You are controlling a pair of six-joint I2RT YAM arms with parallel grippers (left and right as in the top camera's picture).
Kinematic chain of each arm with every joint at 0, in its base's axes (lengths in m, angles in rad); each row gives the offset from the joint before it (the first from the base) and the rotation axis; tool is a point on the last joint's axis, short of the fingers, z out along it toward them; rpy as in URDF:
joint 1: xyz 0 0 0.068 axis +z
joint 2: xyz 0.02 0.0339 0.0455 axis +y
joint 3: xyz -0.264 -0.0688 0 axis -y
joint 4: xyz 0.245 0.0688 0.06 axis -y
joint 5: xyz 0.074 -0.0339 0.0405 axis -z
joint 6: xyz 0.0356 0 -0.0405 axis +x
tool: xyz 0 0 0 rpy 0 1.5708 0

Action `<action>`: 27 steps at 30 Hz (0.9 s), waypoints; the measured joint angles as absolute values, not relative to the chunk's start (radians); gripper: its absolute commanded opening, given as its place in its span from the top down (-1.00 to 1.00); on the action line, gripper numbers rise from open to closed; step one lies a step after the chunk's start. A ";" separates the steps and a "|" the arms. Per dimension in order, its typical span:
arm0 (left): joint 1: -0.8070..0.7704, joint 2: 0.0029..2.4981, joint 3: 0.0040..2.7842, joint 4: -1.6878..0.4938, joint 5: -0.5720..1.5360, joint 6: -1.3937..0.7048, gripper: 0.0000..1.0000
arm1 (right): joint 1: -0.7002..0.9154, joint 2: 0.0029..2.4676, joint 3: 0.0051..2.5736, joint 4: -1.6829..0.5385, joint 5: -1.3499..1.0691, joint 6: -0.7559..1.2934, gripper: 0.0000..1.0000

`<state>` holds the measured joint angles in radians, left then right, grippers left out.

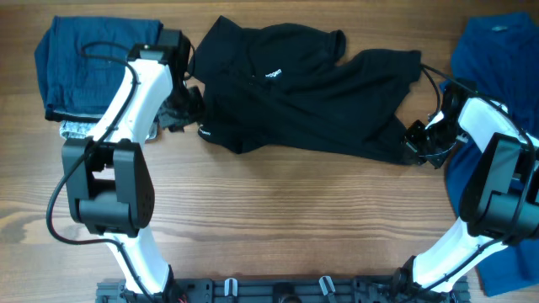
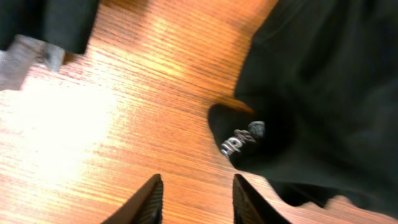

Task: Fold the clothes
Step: 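Lower the polo onto the table and release with both grippers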

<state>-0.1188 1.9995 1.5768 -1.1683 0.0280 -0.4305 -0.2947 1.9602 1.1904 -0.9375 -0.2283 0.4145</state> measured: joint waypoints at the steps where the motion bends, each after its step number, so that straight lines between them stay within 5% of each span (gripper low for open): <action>1: -0.119 1.999 1.539 -1.153 0.028 -0.418 0.40 | -0.295 1.959 1.188 -0.936 -0.228 0.414 0.87; 3: -0.119 2.000 1.479 -1.121 0.028 -0.376 0.68 | -0.294 1.958 1.187 -0.933 -0.229 0.414 0.80; 4: -0.119 2.000 1.457 -1.103 0.028 -0.342 0.65 | -0.295 1.958 1.187 -0.930 -0.229 0.414 0.78; 6: -0.119 2.000 1.443 -1.066 0.028 -0.288 0.45 | -0.294 1.957 1.187 -0.927 -0.231 0.414 0.74; 9: -0.119 2.000 1.442 -0.997 0.029 -0.172 -0.14 | -0.294 1.956 1.187 -0.926 -0.233 0.414 0.68; 11: -0.119 2.000 1.442 -0.954 0.028 -0.088 -0.27 | -0.294 1.956 1.187 -0.923 -0.236 0.414 0.64; 19: -0.119 2.000 1.442 -0.930 0.167 0.264 -0.26 | -0.294 1.954 1.187 -0.917 -0.244 0.415 0.50; 27: -0.119 2.047 1.430 -0.908 0.238 0.339 -0.27 | -0.294 1.953 1.187 -0.913 -0.245 0.415 0.47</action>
